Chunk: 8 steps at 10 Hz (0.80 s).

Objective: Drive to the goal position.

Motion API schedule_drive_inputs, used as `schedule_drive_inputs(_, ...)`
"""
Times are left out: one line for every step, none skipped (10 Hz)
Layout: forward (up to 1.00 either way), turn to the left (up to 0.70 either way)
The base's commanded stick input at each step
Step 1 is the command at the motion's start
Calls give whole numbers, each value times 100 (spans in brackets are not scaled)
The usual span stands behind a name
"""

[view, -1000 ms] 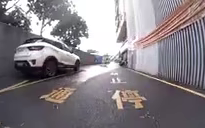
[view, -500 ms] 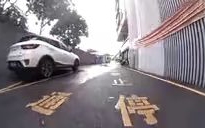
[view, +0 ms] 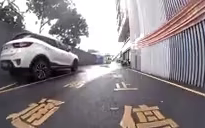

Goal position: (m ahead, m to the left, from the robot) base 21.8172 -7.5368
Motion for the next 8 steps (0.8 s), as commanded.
schedule_drive_inputs(70,0)
schedule_drive_inputs(70,0)
schedule_drive_inputs(70,0)
schedule_drive_inputs(70,0)
schedule_drive_inputs(70,0)
schedule_drive_inputs(70,0)
schedule_drive_inputs(70,0)
schedule_drive_inputs(70,0)
